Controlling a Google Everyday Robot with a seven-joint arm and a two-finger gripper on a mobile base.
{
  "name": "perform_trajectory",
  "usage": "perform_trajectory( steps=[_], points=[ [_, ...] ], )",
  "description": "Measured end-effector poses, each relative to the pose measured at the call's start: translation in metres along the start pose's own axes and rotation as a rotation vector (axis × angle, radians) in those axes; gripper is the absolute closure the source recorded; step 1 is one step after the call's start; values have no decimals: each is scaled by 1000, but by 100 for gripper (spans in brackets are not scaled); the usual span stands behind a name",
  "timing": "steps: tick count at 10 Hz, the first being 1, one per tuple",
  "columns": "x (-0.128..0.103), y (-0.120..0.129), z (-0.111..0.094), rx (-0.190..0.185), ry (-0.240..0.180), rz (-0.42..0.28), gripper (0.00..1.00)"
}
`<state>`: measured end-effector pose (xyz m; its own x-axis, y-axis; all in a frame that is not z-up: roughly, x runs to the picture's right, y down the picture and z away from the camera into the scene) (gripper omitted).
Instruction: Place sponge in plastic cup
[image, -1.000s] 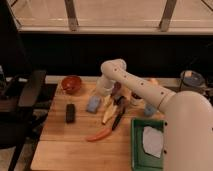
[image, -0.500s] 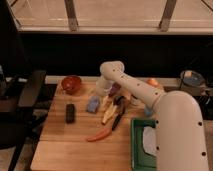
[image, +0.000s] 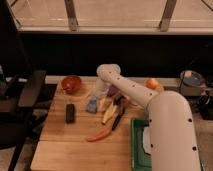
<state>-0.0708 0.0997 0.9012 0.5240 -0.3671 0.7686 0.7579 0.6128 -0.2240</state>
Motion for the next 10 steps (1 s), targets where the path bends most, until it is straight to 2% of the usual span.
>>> perform_trajectory(
  steps=[1,3,6,7,10],
  points=[
    [-1,2,11,-22,-11,-2,37],
    [1,7,20,-37,-25,9,53],
    [2,15,15,-11,-44,32,82],
    [2,14,8,5,-37,34,85],
    [0,9,-44,70,33,52,86]
  ],
)
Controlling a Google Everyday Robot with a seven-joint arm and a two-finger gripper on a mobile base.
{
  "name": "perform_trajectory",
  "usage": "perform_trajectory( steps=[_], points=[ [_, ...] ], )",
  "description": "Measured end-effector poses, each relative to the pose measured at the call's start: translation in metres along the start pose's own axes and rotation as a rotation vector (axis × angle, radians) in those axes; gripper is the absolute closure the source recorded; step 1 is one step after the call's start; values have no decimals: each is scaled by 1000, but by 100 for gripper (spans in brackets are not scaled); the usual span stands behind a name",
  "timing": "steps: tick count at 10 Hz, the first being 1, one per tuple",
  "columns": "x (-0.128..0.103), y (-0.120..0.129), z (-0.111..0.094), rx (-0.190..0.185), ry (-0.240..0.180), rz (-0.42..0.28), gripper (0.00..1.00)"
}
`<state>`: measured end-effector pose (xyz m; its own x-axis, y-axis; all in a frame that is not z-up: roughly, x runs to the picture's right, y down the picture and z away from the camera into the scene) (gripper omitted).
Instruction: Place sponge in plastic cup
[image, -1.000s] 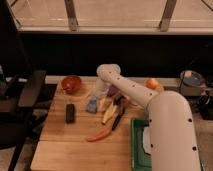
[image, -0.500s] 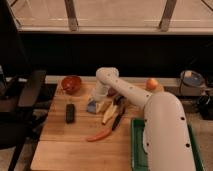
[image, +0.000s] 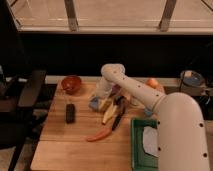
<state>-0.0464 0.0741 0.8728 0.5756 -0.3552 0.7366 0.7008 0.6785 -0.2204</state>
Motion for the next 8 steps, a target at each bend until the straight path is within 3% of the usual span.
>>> perform_trajectory(
  steps=[2,4,8],
  points=[
    [6,-6,-44,35,51,29,86],
    [29,6,-85,48,97,117,86],
    [85,61,-161,75,156,340,86]
  ],
)
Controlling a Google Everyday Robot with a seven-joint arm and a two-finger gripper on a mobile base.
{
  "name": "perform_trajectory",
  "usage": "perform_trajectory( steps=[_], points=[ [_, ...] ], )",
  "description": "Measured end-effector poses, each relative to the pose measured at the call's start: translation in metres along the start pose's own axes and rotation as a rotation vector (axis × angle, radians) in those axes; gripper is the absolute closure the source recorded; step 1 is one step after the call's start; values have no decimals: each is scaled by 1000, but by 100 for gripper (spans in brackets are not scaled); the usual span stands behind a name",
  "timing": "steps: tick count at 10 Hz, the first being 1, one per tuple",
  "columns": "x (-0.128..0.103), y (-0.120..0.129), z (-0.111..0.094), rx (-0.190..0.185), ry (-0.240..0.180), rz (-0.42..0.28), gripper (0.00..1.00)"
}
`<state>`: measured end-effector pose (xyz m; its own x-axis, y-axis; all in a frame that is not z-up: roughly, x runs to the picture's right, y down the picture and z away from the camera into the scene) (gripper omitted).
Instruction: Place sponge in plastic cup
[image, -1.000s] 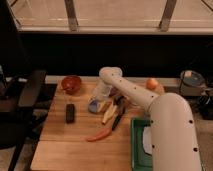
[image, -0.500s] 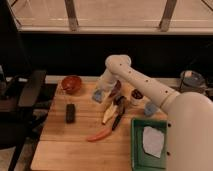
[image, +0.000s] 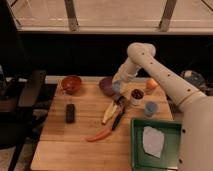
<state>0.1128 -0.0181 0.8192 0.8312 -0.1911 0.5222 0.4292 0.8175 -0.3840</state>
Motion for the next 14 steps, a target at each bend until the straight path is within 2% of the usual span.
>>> perform_trajectory(
  steps=[1,2,7,9,13,14],
  points=[
    [15,8,-13,4,3,57,86],
    [20,13,-18,1,4,78,86],
    [17,10,-15,-1,7,73,86],
    [24,15,-19,10,18,115,86],
    [62,60,-57,73,29,241,86],
    [68,74,-61,77,26,276,86]
  ],
)
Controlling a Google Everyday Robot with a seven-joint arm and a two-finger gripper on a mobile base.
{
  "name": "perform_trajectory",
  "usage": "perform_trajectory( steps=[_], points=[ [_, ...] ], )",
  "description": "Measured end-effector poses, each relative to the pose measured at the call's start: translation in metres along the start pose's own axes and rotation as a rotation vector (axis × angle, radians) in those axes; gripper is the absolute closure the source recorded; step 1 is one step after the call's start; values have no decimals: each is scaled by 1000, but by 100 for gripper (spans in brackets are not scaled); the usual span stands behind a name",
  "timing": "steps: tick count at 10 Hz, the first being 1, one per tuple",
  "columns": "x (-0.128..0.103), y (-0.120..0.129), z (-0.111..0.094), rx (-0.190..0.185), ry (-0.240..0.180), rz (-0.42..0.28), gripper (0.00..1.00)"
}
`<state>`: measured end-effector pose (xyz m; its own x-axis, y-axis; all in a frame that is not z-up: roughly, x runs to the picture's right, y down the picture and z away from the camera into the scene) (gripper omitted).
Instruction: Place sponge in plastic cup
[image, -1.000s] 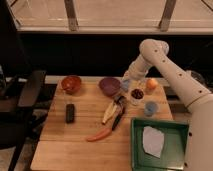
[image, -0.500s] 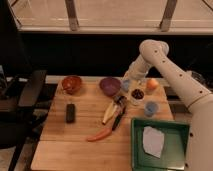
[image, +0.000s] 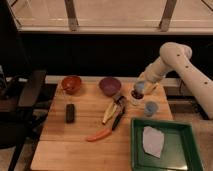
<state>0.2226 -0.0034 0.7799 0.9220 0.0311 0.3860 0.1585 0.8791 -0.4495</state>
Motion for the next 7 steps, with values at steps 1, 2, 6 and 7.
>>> perform_trajectory(
  steps=[1,2,6,7],
  points=[
    [4,8,1,-5,-3,22,86],
    [8,17,6,-15,-6,39,86],
    [28,37,16,-18,7,92,86],
    [33,40,17,-21,13,103,86]
  ],
)
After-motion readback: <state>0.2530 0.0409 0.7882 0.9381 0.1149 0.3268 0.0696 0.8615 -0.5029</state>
